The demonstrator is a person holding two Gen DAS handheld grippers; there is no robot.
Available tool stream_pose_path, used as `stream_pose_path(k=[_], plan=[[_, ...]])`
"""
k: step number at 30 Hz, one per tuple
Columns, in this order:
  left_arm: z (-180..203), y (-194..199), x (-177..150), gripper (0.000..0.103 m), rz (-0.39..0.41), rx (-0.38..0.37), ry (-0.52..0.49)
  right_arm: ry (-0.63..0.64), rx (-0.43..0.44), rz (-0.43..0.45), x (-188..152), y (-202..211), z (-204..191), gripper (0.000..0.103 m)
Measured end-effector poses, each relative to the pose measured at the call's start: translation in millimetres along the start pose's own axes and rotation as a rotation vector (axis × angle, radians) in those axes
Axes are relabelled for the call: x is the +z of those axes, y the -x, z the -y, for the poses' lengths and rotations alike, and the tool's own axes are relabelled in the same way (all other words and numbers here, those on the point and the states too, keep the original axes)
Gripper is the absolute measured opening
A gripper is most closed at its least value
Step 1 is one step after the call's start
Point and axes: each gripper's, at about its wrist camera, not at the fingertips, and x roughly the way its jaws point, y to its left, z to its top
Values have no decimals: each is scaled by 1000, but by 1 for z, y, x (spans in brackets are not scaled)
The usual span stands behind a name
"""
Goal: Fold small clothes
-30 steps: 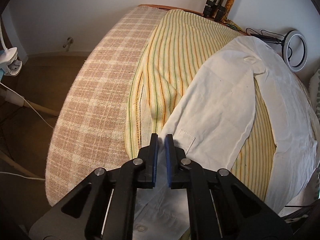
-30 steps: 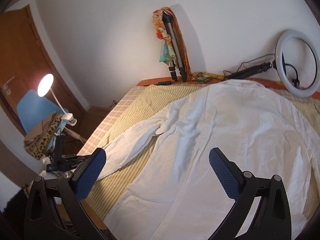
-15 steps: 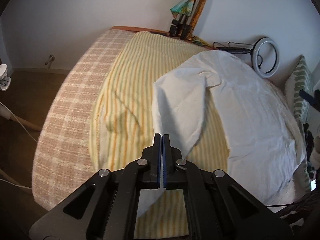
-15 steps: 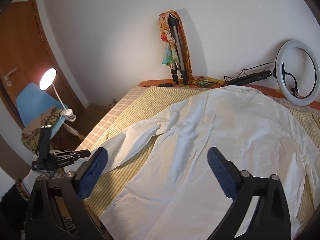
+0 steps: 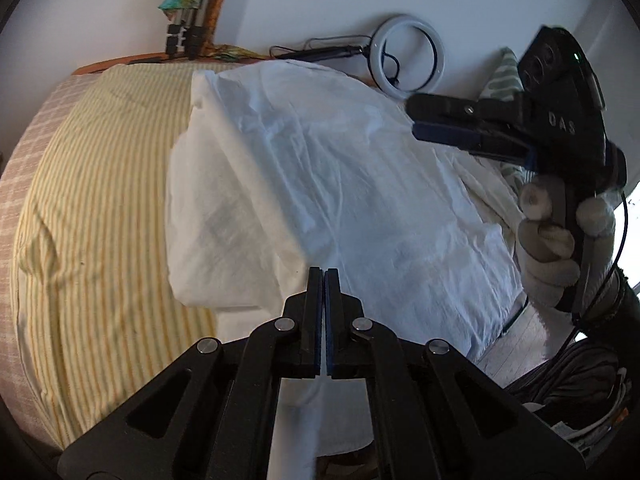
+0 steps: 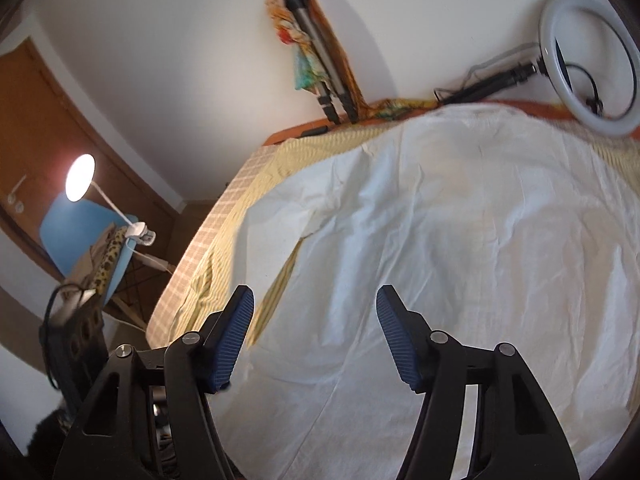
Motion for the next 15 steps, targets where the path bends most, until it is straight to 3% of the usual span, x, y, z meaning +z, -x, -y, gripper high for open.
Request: stream_pose_path(k=[2,8,11,15], plan=[[12,-13,-3,0,-32,-5,-24,-15,-10,-14,-2,-4,9,56],[44,-27,-15,0,-84,43,-147,8,-48,-70,-13,-17,18,56],[39,-2,-15,2,-39,-1,-114,37,-60,-101,-20,-22,16,56],[19,29,-26,11,47,91,-58,84,-52,-142,-30,-27,9,56]])
